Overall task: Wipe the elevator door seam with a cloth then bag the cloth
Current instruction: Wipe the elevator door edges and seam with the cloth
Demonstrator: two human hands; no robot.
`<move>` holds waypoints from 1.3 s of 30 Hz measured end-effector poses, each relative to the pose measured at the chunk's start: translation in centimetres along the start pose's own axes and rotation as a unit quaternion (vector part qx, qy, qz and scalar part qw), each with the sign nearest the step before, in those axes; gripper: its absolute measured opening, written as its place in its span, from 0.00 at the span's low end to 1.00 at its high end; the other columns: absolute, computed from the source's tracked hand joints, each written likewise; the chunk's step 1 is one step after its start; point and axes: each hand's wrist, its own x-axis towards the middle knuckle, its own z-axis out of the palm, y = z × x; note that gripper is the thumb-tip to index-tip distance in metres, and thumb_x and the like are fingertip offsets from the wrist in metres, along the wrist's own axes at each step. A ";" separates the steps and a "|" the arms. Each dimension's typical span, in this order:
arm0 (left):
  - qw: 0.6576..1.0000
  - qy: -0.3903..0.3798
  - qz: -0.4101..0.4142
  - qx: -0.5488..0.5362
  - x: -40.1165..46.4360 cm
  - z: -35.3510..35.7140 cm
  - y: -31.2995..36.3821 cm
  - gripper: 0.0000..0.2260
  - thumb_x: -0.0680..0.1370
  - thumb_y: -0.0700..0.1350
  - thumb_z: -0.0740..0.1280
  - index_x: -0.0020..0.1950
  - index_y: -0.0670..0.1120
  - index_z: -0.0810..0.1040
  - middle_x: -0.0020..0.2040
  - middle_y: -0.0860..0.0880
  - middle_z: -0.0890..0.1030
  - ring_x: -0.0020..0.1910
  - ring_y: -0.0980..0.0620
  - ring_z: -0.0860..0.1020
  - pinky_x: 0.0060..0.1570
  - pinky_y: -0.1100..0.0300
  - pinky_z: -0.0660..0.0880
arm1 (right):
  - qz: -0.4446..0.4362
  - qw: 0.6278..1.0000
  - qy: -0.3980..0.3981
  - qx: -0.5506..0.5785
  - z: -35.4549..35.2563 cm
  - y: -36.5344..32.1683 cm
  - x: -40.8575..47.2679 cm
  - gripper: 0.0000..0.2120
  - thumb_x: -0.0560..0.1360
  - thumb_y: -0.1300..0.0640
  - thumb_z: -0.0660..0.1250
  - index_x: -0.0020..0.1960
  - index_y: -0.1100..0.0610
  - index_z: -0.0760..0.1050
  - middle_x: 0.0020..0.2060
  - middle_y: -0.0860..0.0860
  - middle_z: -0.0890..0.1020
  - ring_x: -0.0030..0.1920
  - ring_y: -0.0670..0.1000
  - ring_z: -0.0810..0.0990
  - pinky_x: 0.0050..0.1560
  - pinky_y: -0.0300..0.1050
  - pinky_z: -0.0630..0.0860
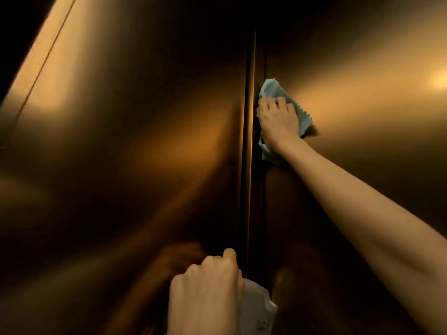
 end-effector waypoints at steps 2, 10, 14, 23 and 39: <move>1.000 0.002 -0.003 -0.005 0.6 -0.3 0.3 0.06 0.82 0.53 0.53 0.48 0.52 0.65 0.47 0.53 0.76 0.51 0.49 0.77 0.42 0.57 0.70 | 0.005 1.000 0.006 -0.002 -0.1 0.3 1.4 0.27 0.71 0.61 0.67 0.67 0.62 0.62 0.64 0.61 0.71 0.63 0.61 0.68 0.60 0.54 0.66; 0.990 0.137 0.031 -0.002 2.2 -0.5 1.5 0.08 0.82 0.48 0.55 0.43 0.50 0.63 0.36 0.53 0.66 0.37 0.50 0.71 0.26 0.61 0.57 | -0.008 1.000 0.010 0.005 -0.7 0.9 2.2 0.25 0.72 0.62 0.65 0.67 0.61 0.62 0.63 0.61 0.72 0.63 0.62 0.67 0.61 0.55 0.65; 0.985 0.171 0.033 -0.017 4.0 -1.0 1.8 0.08 0.82 0.48 0.55 0.43 0.50 0.64 0.35 0.53 0.67 0.35 0.52 0.67 0.25 0.62 0.56 | -0.032 0.999 0.022 -0.009 -0.5 1.8 2.3 0.24 0.73 0.62 0.64 0.67 0.59 0.62 0.64 0.60 0.72 0.63 0.61 0.67 0.61 0.55 0.66; 0.974 0.219 0.056 -0.012 9.0 -2.6 3.5 0.10 0.81 0.49 0.55 0.46 0.48 0.73 0.41 0.50 0.73 0.42 0.46 0.77 0.35 0.56 0.66 | -0.037 0.998 0.032 -0.029 -0.7 2.6 4.3 0.27 0.73 0.59 0.66 0.68 0.59 0.61 0.64 0.59 0.72 0.63 0.61 0.67 0.60 0.54 0.65; 0.954 0.276 0.091 0.077 12.7 -2.8 2.1 0.10 0.82 0.51 0.48 0.43 0.51 0.62 0.31 0.53 0.61 0.33 0.53 0.67 0.33 0.60 0.64 | -0.035 0.998 0.030 -0.041 -1.1 5.6 14.1 0.27 0.77 0.60 0.59 0.73 0.61 0.55 0.68 0.61 0.69 0.69 0.61 0.63 0.67 0.57 0.59</move>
